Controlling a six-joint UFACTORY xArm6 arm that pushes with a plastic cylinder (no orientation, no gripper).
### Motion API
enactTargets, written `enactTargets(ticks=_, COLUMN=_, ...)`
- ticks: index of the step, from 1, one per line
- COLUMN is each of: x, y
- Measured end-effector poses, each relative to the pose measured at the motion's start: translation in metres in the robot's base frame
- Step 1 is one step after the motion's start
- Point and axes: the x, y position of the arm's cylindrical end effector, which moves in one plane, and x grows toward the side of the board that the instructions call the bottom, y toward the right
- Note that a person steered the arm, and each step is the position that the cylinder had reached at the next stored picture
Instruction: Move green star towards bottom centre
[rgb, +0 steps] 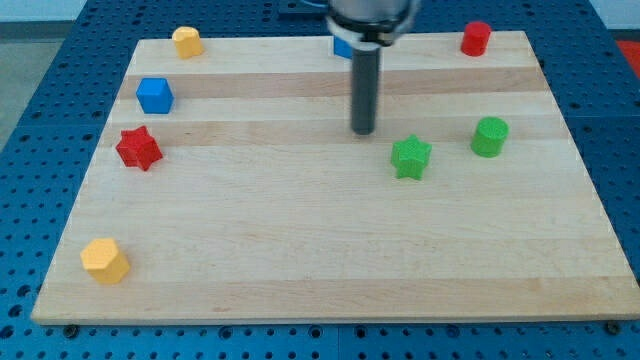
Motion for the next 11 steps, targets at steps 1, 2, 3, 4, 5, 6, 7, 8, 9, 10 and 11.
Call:
enactTargets(ticks=1, x=0.016, y=0.019)
enactTargets(ticks=2, x=0.055, y=0.02)
enactTargets(ticks=3, x=0.082, y=0.02)
enactTargets(ticks=4, x=0.074, y=0.02)
enactTargets(ticks=5, x=0.046, y=0.024)
enactTargets(ticks=6, x=0.044, y=0.052)
enactTargets(ticks=7, x=0.073, y=0.064)
enactTargets(ticks=8, x=0.105, y=0.054)
enactTargets(ticks=9, x=0.131, y=0.016)
enactTargets(ticks=10, x=0.131, y=0.008)
enactTargets(ticks=11, x=0.11, y=0.012)
